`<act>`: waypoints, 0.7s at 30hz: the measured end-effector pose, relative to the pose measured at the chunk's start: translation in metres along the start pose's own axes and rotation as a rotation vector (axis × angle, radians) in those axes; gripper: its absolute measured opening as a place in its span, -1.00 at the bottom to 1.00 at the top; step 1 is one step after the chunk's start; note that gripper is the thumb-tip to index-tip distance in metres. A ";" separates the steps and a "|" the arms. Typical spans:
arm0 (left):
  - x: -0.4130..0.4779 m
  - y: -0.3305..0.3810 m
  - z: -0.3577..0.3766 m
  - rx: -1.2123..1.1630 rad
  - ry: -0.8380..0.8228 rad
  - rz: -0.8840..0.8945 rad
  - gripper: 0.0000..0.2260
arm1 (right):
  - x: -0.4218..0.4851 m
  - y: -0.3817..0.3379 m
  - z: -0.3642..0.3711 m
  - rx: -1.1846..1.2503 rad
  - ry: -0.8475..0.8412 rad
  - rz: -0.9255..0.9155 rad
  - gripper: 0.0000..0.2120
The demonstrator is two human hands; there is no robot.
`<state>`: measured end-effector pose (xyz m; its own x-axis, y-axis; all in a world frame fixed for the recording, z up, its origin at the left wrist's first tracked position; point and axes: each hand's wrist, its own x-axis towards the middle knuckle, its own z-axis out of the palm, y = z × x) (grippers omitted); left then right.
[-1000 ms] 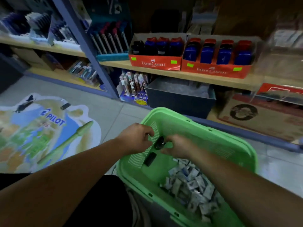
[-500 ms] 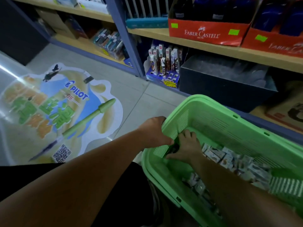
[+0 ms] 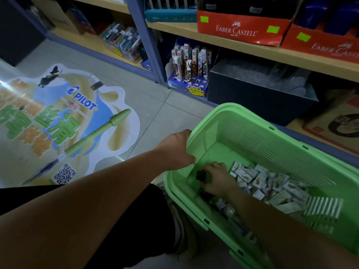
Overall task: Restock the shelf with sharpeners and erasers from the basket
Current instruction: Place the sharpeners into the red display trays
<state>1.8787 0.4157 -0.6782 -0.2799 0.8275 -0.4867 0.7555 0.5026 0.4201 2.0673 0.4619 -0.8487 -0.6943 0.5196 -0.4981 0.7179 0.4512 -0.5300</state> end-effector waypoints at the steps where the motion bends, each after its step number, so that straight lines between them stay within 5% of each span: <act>1: -0.001 -0.001 0.001 0.025 0.023 0.012 -0.38 | -0.002 0.002 -0.008 -0.036 -0.093 -0.001 -0.48; 5: -0.012 0.004 0.002 0.193 0.115 0.097 -0.13 | -0.011 0.011 -0.020 -0.219 -0.340 -0.027 -0.45; 11: -0.023 0.011 0.004 0.081 0.018 0.034 0.01 | -0.021 0.000 -0.006 -0.257 -0.258 -0.168 -0.46; 17: -0.019 0.009 0.002 0.067 0.029 0.049 -0.05 | -0.015 -0.005 -0.005 -0.079 -0.336 -0.151 -0.42; 21: -0.022 0.009 -0.004 0.142 0.066 0.089 -0.10 | -0.014 -0.007 -0.032 0.265 -0.192 -0.041 -0.64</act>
<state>1.8896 0.4033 -0.6607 -0.2427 0.8843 -0.3989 0.8540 0.3898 0.3446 2.0738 0.4747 -0.8158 -0.7376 0.3469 -0.5794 0.6682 0.2513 -0.7002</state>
